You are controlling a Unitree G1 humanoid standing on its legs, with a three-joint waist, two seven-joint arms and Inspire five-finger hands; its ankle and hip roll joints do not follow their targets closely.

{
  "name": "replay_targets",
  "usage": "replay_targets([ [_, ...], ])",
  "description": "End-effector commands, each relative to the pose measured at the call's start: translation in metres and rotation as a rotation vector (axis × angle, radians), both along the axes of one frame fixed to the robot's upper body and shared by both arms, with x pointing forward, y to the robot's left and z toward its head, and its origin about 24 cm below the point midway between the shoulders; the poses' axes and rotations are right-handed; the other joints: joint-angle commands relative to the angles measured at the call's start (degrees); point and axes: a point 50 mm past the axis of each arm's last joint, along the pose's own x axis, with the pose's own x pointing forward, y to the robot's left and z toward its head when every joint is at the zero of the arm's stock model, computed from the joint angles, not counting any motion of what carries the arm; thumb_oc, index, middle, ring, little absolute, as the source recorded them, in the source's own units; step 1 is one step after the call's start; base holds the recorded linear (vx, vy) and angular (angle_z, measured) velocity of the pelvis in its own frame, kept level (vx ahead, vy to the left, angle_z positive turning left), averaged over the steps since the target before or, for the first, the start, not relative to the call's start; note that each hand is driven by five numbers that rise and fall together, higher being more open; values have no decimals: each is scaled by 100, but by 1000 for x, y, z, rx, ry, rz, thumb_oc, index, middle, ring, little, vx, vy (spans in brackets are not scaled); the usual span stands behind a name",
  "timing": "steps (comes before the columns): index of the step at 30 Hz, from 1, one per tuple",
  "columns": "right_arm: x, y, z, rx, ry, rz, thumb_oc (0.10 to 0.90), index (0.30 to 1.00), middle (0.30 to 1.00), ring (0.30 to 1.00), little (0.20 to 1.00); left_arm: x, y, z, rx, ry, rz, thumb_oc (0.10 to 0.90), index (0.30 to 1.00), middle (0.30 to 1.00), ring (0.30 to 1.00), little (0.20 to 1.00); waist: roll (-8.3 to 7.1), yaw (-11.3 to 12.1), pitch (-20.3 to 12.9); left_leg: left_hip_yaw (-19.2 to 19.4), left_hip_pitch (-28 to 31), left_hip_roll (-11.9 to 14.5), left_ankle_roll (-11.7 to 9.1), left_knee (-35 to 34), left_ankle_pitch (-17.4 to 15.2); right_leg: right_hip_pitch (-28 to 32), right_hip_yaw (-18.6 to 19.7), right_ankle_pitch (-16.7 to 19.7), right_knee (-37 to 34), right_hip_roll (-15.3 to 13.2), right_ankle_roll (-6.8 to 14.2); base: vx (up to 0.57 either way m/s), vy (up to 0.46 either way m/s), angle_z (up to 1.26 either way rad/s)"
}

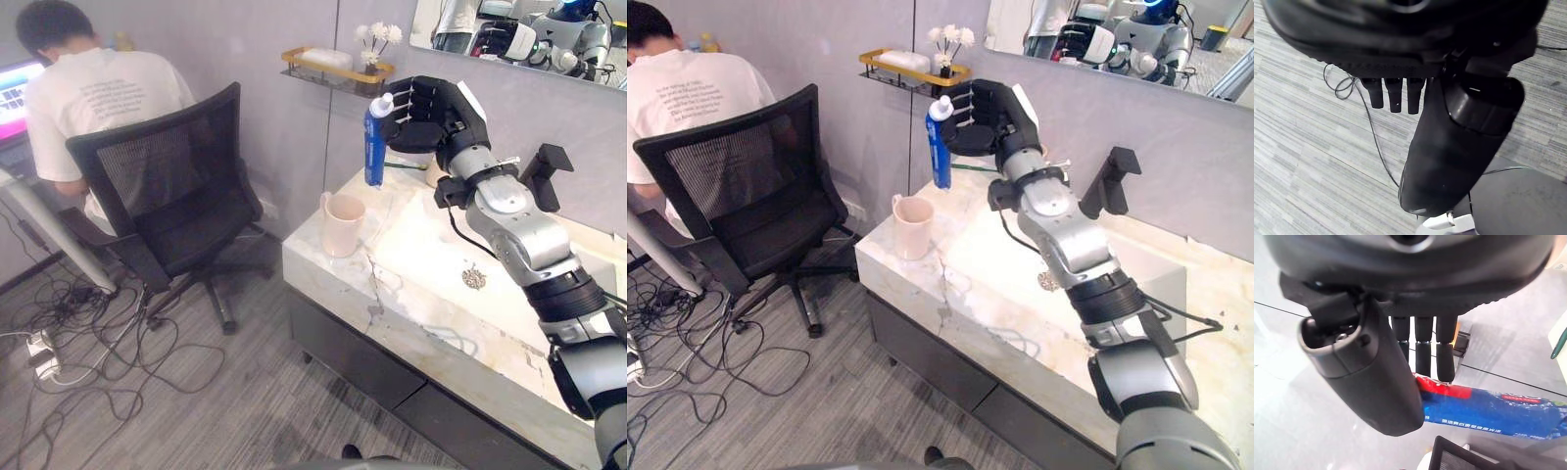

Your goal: Organize the bathroom.

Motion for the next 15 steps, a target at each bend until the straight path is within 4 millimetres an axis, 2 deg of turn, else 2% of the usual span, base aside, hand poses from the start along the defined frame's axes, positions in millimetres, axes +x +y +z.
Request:
replay_targets([
  [1, -24, -5, 90, 138, -396, 33, 400, 300, 300, 300, 300, -23, 6, 1, 12, 78, 30, 800, 900, 900, 900, 900, -35, 273, -560, 489, 110, 58, 227, 667, -803, -920, 502, 101, 589, -115, 509, 0, 0, 0],
  [15, -19, -3, 86, 177, -355, 27, 400, 300, 300, 300, 300, -18, 1, 0, -9, 66, 36, 800, 900, 900, 900, 900, -34, 278, -569, 489, 90, 38, 242, 645, -791, -894, 502, 80, 576, -114, 482, -8, 26, 0],
])
